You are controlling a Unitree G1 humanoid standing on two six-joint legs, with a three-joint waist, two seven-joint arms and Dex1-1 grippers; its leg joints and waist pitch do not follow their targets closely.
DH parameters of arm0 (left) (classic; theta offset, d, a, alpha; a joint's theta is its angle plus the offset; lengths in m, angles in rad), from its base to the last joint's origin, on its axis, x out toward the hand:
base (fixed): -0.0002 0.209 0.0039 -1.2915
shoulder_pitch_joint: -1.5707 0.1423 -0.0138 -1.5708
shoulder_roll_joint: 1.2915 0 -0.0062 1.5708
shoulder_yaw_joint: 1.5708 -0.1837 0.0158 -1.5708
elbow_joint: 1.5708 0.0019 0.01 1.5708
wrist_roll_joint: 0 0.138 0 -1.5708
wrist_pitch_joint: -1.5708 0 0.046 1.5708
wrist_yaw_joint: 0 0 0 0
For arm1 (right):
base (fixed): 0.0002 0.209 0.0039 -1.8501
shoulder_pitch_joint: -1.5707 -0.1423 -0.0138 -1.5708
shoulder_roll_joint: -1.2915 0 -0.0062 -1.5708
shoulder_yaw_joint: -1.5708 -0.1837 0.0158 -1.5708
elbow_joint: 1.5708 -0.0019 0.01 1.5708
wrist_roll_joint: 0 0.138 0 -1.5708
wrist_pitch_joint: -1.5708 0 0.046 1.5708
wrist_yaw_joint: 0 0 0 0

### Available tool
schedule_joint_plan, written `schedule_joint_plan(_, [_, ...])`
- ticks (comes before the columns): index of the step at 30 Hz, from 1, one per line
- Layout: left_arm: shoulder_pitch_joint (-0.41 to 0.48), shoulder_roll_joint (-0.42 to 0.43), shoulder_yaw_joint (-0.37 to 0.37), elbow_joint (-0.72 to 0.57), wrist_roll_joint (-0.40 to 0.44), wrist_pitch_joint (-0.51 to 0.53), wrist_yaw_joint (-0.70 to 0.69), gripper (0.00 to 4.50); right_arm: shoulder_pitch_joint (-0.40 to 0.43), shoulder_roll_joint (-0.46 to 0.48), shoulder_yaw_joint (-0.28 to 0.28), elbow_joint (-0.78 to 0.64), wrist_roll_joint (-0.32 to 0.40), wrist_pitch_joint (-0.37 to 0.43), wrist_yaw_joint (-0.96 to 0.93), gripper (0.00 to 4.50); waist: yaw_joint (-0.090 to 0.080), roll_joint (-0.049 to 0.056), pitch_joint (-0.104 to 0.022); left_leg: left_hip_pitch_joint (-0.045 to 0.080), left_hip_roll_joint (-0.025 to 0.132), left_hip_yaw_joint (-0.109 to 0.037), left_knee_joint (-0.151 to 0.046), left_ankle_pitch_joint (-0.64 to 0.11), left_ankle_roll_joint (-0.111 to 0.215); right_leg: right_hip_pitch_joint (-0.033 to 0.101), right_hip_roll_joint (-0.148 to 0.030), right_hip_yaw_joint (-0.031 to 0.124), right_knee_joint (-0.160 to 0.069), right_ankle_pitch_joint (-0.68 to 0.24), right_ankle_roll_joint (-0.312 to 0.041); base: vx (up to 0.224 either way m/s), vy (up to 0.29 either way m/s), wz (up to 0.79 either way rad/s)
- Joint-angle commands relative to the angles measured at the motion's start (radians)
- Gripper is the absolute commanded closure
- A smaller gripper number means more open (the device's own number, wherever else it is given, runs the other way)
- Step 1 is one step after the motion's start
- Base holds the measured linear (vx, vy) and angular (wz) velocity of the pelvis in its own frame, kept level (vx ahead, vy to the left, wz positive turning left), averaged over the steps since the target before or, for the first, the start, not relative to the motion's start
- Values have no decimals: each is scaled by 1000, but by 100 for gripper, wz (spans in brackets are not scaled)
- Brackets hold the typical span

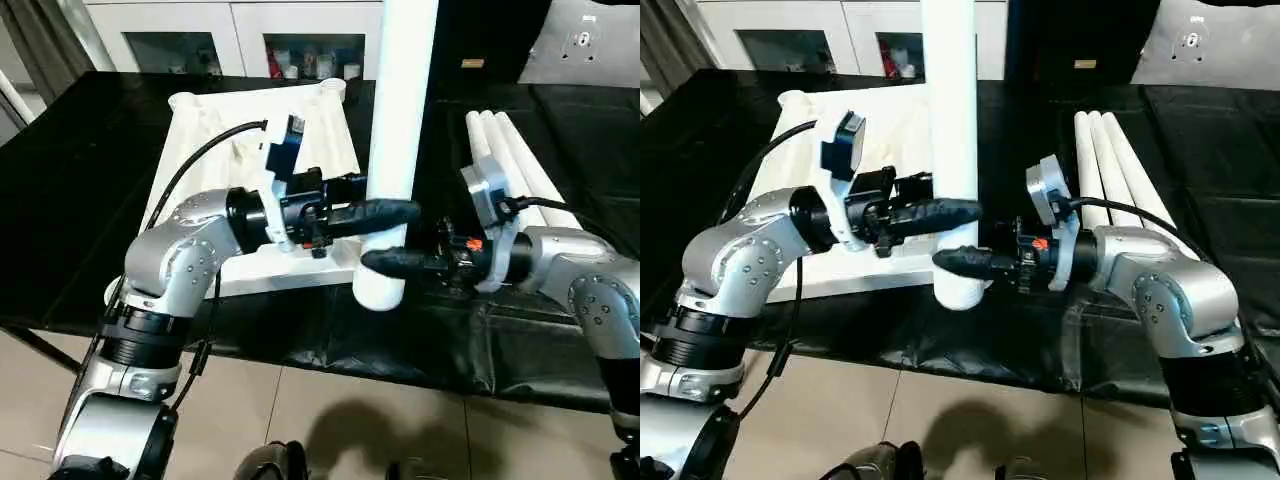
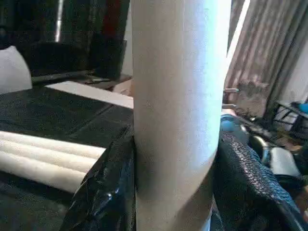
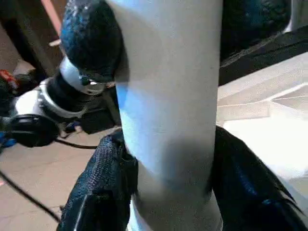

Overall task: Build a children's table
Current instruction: Pick table leg

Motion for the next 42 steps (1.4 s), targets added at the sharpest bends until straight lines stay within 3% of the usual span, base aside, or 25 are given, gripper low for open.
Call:
schedule_joint_plan(1, [-19,1,7,5,39,-25,59,189,-1,13,30,-6,-12,-7,-16,257,1,-18,-77,42,88,-37,-62,-192,68,34,-94,44,-78,-141,-253,0,0,0])
schedule_joint_plan(7, [-6,2,24,-17,39,-28,84,148,4,74,27,28,-84,-80,-117,257,0,-15,-78,42,88,-38,-63,-196,62,33,-91,43,-76,-118,-255,0,0,0])
schedule_joint_plan(12, [15,3,15,-37,107,-82,148,105,2,123,18,50,-124,-123,-190,257,-1,-10,-77,44,91,-40,-66,-213,52,31,-94,44,-76,-126,-249,0,0,0])
schedule_joint_plan(17, [55,-20,8,-77,146,-89,255,98,-3,168,10,76,-160,-166,-264,257,-5,-12,-78,41,91,-40,-67,-214,42,33,-94,44,-73,-101,-249,0,0,0])
schedule_joint_plan(25, [89,-98,21,-91,180,-105,407,165,-2,193,15,93,-186,-195,-295,257,-6,-15,-77,40,90,-40,-65,-219,52,34,-93,45,-79,-120,-240,0,0,0])
schedule_joint_plan(33, [107,-100,9,-102,198,-110,429,216,-10,198,17,107,-201,-209,-300,257,-13,-16,-77,39,88,-40,-64,-211,67,33,-91,43,-78,-118,-236,0,0,0])
schedule_joint_plan(34, [107,-97,6,-103,201,-110,431,243,-11,198,16,109,-202,-209,-300,257,-13,-16,-78,39,88,-40,-64,-212,66,34,-92,44,-79,-123,-236,0,0,0])
schedule_joint_plan(42, [104,-87,-4,-98,216,-121,427,259,-12,199,18,112,-207,-214,-294,257,-13,-11,-78,40,88,-40,-63,-210,65,33,-92,43,-77,-112,-237,0,0,0])
